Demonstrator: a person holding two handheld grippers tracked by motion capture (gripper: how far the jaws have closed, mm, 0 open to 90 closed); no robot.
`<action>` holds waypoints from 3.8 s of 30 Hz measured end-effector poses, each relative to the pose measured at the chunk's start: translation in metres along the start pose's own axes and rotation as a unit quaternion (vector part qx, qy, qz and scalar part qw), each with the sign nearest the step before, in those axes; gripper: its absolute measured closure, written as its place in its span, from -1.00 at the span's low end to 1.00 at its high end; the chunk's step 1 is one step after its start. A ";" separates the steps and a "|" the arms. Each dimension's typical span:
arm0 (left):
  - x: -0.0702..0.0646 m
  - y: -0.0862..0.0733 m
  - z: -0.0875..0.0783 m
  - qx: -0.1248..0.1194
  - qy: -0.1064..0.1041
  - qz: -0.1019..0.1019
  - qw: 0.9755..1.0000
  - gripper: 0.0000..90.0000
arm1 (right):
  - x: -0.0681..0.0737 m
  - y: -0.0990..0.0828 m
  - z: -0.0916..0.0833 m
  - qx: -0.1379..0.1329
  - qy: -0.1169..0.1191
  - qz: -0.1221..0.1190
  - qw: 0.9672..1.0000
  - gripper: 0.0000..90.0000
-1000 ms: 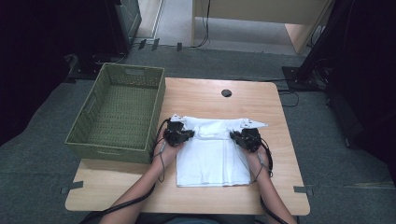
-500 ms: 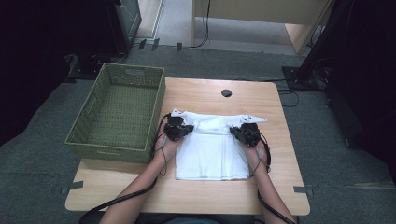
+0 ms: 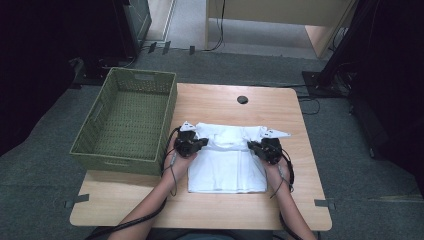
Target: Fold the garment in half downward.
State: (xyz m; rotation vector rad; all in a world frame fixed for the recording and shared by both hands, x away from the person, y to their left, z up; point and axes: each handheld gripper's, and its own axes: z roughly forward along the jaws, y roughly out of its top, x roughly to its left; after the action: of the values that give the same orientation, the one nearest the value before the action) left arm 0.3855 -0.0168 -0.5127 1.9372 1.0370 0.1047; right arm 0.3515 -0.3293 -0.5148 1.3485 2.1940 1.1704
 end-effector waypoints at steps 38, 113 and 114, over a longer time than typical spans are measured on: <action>-0.040 -0.040 -0.054 0.013 -0.046 0.013 0.999 0.99 | 0.044 -0.035 -0.053 -0.003 0.025 -0.001 1.000 0.96; -0.021 -0.017 -0.031 0.007 -0.014 0.002 1.000 0.97 | 0.017 -0.015 -0.026 0.008 0.020 0.009 1.000 0.95; -0.022 -0.018 -0.031 0.009 -0.014 0.004 1.000 0.97 | 0.018 -0.015 -0.028 0.009 0.021 0.009 1.000 0.95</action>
State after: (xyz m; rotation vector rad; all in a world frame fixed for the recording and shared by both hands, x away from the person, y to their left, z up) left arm 0.3465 -0.0064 -0.5008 1.9537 1.0139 0.0724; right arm 0.3158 -0.3308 -0.5066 1.3648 2.2323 1.1989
